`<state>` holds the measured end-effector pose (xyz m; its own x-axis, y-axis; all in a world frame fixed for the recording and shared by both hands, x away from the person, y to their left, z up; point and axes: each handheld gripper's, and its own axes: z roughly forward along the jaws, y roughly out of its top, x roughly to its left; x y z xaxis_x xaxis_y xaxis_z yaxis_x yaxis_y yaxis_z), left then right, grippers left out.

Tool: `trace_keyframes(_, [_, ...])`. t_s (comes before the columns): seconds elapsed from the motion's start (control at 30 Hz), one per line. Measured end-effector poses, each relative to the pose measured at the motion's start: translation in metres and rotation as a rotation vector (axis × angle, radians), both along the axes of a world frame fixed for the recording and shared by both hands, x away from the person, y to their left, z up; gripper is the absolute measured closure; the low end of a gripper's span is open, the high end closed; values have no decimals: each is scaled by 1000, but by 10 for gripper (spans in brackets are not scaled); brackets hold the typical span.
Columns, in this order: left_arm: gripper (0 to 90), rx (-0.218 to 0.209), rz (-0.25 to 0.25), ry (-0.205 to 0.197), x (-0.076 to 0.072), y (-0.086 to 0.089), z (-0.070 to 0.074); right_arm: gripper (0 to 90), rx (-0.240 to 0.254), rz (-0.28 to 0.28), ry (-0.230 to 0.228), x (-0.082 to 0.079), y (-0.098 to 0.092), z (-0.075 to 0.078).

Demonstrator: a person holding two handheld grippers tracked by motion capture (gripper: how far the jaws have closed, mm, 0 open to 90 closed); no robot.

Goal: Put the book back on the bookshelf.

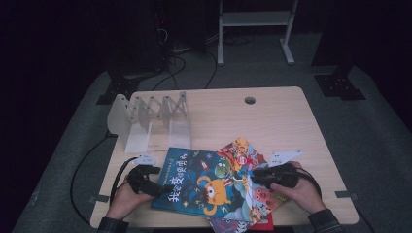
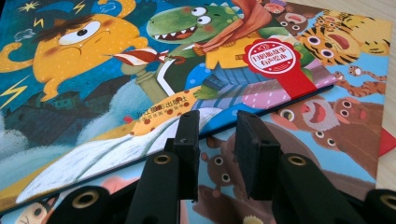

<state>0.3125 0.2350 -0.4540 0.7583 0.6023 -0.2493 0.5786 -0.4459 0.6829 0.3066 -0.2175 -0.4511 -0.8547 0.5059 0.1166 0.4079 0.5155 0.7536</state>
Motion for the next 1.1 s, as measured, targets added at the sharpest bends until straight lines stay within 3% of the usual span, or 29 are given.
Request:
trace_keyframes(0.3, [0,-29,-12,39,3,-3,-4,696,-5,0,-11,-1,2,0])
trace_keyframes(0.77, [0,-89,-35,148,11,-8,-12,697,-6,-4,-18,-1,2,0])
trace_keyframes(1.1, [0,-107,-35,183,14,-11,-14,697,-12,-3,-17,-2,2,0])
